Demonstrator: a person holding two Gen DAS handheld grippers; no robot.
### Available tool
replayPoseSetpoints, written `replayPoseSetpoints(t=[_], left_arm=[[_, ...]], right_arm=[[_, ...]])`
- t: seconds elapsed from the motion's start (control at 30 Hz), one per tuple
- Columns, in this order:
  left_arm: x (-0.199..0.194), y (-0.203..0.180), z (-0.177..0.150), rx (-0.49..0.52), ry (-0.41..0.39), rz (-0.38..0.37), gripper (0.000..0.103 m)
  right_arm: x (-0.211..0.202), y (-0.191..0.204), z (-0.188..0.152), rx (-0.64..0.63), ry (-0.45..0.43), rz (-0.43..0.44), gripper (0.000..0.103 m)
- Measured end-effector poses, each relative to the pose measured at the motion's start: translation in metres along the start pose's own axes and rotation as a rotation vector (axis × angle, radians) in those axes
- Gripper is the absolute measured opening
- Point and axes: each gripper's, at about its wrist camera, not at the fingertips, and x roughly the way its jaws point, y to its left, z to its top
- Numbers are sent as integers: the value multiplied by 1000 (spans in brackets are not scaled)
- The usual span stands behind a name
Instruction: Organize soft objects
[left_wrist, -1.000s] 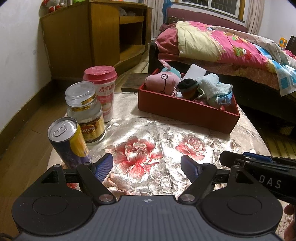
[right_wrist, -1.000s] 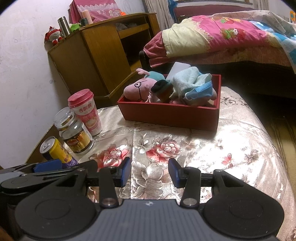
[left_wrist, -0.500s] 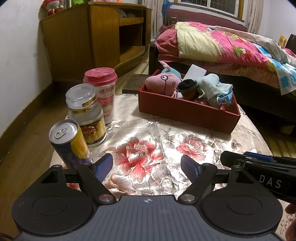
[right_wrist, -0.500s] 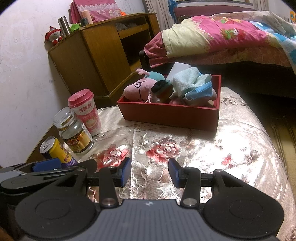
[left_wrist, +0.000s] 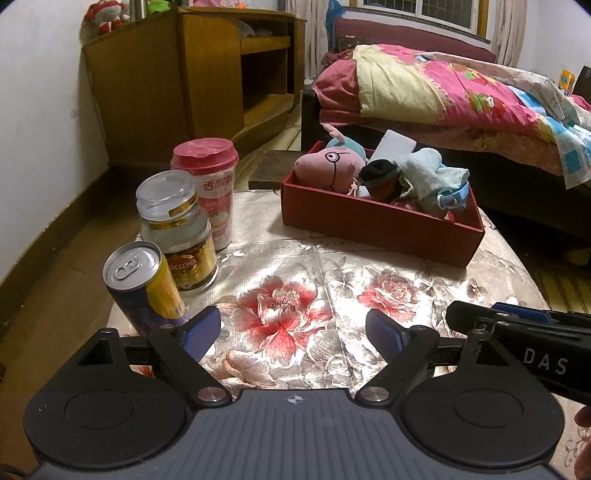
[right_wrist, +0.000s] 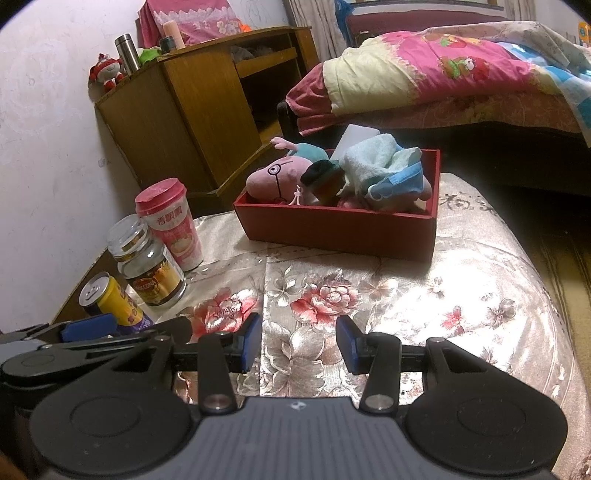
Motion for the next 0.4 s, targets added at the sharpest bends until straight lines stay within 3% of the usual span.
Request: replayPoseSetpoints(t=[0.2,0.3,0.4], left_arm=[[-2,4,0,-19,-32,-33,87],[-4,3,1,-12,-54,-5,97],[-4,7,2,-39,-52,3,97]], right_arm=[[-4,-1,2,11,-22,9,22],[-7,-2,3,18,-32,12,22],[-9,-4,6,33,-49,0,37]])
